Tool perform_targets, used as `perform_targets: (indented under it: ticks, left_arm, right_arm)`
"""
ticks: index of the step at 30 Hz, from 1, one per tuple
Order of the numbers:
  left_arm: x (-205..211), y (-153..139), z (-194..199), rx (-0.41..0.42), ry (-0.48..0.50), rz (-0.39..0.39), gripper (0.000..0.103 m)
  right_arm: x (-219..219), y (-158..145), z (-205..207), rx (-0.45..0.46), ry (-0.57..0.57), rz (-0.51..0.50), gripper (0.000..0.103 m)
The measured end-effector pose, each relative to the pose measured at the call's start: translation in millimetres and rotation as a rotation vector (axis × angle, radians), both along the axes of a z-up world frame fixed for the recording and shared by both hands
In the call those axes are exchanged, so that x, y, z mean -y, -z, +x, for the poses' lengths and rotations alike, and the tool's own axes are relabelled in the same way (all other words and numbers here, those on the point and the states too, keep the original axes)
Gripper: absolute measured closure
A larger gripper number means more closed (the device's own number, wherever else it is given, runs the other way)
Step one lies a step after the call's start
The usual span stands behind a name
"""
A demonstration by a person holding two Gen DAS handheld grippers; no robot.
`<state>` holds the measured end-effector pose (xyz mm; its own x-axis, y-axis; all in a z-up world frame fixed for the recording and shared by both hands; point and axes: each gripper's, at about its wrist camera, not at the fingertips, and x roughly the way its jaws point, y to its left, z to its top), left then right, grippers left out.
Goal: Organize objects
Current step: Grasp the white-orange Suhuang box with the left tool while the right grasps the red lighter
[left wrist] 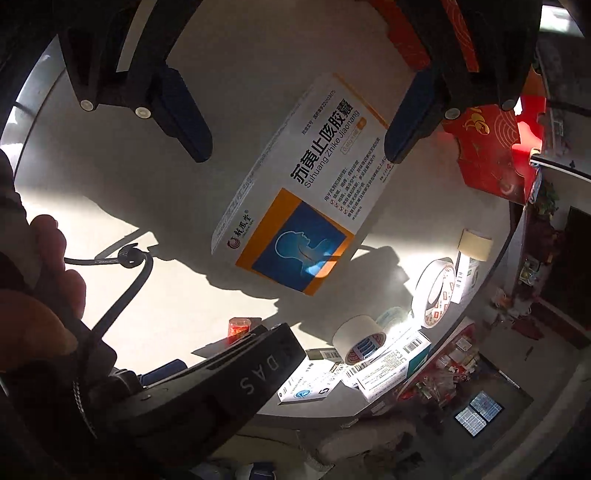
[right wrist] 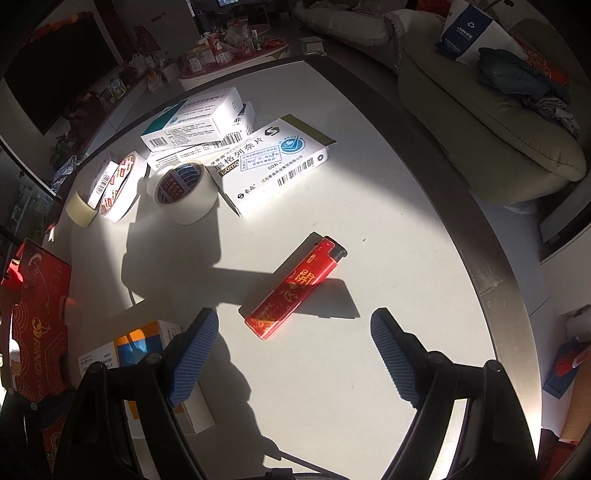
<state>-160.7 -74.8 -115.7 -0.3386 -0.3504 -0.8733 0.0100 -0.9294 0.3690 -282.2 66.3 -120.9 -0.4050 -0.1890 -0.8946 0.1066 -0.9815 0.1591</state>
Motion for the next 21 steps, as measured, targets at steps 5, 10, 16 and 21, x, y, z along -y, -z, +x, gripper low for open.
perform_targets:
  ticks: [5,10,16,21]
  left_arm:
    - [12.4,21.4,-35.8,0.125,0.041,0.064,0.000]
    - [19.4,27.5,-35.7,0.133,0.063,0.129,0.000]
    - [30.0,32.5,-14.0,0.083,-0.054,0.140,0.001]
    - [37.3,32.8,-38.7,0.074,-0.044,0.064,0.000]
  right_arm:
    - [-13.7,1.3,1.2,0.018,0.028,-0.011,0.018]
    - [-17.0,4.1,-1.5,0.040,-0.025,-0.013,0.018]
    - [-12.6,2.6,-10.4,0.044,-0.019,-0.007,0.018]
    - [-6.3,2.8,-10.7,0.051,-0.027,-0.009,0.018]
